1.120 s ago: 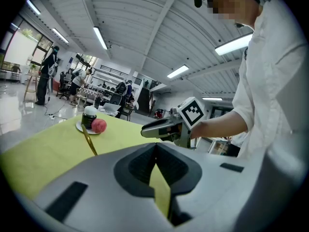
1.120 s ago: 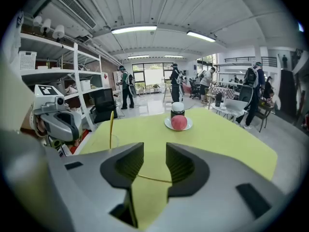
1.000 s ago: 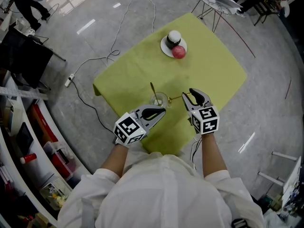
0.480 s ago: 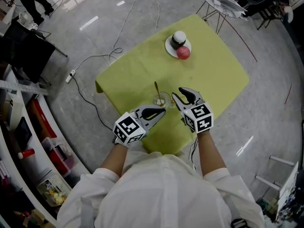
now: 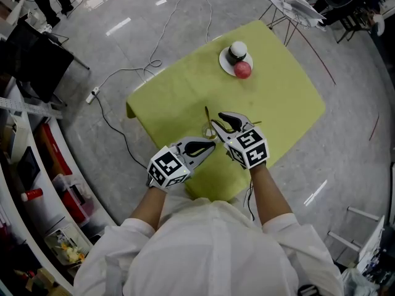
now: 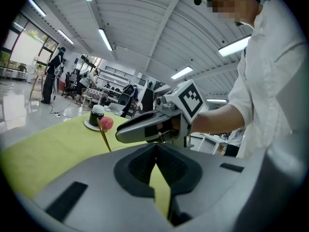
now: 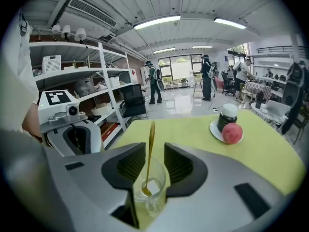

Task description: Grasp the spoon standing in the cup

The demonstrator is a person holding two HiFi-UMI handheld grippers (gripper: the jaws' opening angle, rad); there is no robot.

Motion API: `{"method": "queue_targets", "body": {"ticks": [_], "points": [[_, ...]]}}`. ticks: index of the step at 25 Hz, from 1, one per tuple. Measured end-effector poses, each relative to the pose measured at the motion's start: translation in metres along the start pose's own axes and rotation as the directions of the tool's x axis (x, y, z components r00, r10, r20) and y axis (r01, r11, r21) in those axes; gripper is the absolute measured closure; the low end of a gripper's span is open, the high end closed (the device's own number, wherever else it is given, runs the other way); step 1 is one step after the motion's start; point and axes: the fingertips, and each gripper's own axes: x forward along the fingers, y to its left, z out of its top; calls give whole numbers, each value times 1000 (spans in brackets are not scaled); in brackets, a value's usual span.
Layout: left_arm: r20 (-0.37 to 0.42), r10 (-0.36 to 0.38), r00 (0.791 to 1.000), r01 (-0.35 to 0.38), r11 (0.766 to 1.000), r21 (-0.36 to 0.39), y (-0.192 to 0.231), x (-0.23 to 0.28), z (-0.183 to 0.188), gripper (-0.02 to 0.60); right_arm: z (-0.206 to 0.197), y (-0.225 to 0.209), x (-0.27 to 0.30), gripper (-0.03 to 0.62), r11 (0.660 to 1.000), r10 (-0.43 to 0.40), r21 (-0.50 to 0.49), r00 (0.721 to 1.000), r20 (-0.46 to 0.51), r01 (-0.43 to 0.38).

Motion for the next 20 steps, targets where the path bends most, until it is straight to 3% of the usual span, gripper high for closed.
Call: {"method": "queue_targets", "body": {"ticks": [10, 20], "points": [[8, 13, 1000, -13, 1000, -11, 2, -3, 0, 577, -4, 7, 18, 485, 999, 33, 1, 998, -52, -33], [10, 21, 1000, -20, 1000, -17, 6, -5, -2, 577, -6, 6, 27, 543, 999, 26, -21, 995, -95, -28]]}}
